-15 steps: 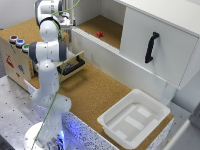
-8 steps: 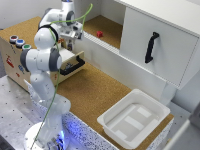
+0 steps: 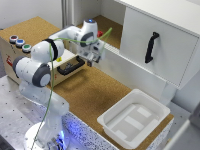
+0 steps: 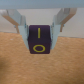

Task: Go towards the box and place the purple object

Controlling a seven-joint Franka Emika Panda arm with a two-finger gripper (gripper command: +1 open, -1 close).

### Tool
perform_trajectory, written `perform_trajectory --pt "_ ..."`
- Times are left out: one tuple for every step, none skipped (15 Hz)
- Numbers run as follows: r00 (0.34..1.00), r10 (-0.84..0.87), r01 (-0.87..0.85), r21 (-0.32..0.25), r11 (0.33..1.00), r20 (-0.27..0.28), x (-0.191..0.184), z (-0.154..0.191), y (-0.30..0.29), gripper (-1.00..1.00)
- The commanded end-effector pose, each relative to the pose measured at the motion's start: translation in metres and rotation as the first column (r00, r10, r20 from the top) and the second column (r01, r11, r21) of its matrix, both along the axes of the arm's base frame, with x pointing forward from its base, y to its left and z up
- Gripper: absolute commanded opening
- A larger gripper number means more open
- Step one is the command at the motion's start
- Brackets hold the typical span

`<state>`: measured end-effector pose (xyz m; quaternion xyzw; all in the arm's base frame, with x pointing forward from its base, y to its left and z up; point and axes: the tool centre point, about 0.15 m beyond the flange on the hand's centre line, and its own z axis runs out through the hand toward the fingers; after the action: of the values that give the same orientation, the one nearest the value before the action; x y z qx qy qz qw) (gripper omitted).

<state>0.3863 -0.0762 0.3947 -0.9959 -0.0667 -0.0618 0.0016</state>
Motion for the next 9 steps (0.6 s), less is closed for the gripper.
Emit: perform_trajectory --pt "0.989 -0.131 0.132 -0.012 0.991 0.074 0.004 -0.015 -0.1 -1.0" --pt "0.976 -0.209 0.211 -0.018 0.977 0.066 0.003 -0.015 -0.118 -1.0" --pt "0.965 -0.259 0.261 -0.051 0.964 0.051 0.004 -0.02 -0.134 -1.0" --pt "0.957 -0.288 0.29 -0.071 0.954 0.041 0.004 -0.025 -0.151 -1.0" --pt "0.948 -0.318 0.319 -0.065 0.946 0.026 0.005 -0.031 -0.171 -1.0" --pt "0.944 -0.331 0.331 -0.064 0.942 0.007 0.008 -0.041 -0.194 -1.0" --pt "0.944 -0.331 0.331 -0.039 0.943 -0.004 0.011 -0.048 -0.212 -1.0" --pt "0.948 -0.318 0.317 -0.041 0.947 -0.004 0.016 -0.054 -0.226 -1.0" --pt "0.953 -0.303 0.303 -0.018 0.953 -0.004 0.022 -0.057 -0.24 -1.0"
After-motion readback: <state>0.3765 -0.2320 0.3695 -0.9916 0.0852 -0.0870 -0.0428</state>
